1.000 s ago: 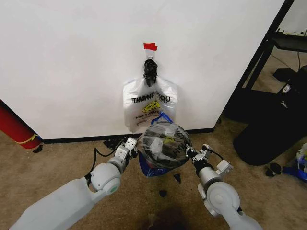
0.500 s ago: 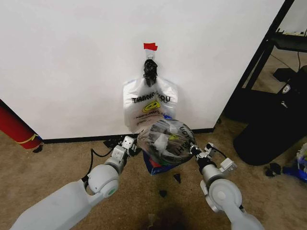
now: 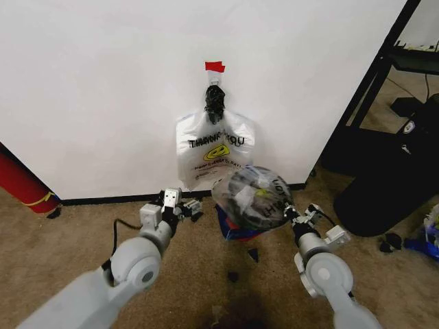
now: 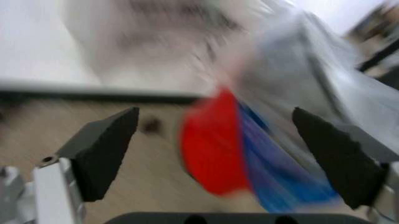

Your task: Pick up the garbage bag from the wall and place it over the trash bin.

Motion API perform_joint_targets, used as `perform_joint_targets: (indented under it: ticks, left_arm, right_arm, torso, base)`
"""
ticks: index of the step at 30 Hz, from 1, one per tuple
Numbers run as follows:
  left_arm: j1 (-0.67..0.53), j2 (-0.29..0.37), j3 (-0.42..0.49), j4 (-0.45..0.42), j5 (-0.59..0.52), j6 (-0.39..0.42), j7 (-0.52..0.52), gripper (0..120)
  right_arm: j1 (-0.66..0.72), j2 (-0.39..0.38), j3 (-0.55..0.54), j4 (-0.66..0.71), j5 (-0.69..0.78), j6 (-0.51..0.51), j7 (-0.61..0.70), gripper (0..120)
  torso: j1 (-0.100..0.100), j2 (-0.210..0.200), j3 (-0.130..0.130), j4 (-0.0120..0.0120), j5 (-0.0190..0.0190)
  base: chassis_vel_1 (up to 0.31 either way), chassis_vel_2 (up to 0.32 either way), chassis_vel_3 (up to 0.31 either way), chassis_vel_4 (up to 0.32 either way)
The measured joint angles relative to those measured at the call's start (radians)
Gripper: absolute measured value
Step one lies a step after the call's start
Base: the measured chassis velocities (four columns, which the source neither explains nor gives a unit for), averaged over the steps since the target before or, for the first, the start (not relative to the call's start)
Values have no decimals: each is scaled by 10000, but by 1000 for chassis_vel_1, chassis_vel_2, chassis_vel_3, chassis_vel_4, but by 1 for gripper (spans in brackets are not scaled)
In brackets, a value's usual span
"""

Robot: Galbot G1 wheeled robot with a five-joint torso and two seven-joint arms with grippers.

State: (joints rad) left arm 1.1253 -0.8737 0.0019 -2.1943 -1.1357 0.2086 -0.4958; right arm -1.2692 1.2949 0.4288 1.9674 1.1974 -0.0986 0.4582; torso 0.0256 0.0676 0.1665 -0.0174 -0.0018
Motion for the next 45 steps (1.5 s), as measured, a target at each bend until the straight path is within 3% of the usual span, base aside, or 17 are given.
perform_joint_targets:
  ticks: [7,24,29,31,45]
  left_arm:
    - [1010,-494,268,-110,-966,-307,902,100]
    - [189,-1177,877,1063,-32,-224,762,98]
    - [62,-1233,959,1159,-21,-290,761,86]
    - [-13,-1256,1026,1207,-28,-325,755,72]
    - [-84,-1389,1202,1388,238,-393,734,23]
  right_arm:
    - [-94,291,69,164,107,0,139,1]
    - [-226,192,29,347,9,-75,21,1]
    - [-227,218,21,350,-1,-85,22,1]
    - [-231,238,24,347,-8,-86,23,1]
    - [-180,324,19,320,-13,-103,66,1]
  torso:
    - [0,0,-1,0,0]
    - [0,0,0,-1,0]
    - [0,0,0,0,0]
    - [0,0,0,-1,0]
    - [0,0,1,-1,-1]
  base:
    - [0,0,0,0]
    - [0,0,0,0]
    - [0,0,0,0]
    - [0,0,0,0]
    - [0,0,0,0]
